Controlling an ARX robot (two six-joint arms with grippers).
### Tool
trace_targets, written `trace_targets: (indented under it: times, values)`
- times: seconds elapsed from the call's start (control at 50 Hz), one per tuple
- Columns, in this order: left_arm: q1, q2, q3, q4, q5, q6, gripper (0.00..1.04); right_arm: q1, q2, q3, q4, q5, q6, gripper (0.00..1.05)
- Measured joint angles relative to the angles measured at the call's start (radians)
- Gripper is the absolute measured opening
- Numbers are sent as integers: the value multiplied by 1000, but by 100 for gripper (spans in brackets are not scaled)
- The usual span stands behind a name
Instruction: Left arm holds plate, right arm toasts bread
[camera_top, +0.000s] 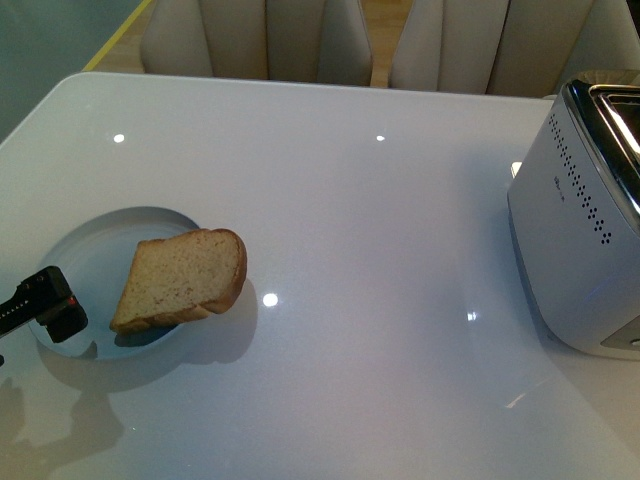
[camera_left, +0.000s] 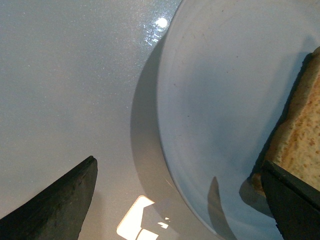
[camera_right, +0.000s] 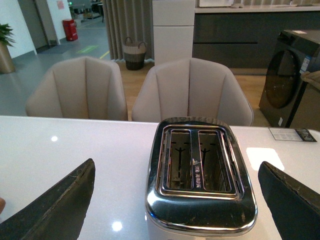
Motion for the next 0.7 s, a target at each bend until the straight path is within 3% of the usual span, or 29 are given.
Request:
trace_targets:
  times: [0.7]
  values:
    - [-27, 72, 120, -84, -33, -24, 97, 0, 0, 0, 0, 0, 0, 96]
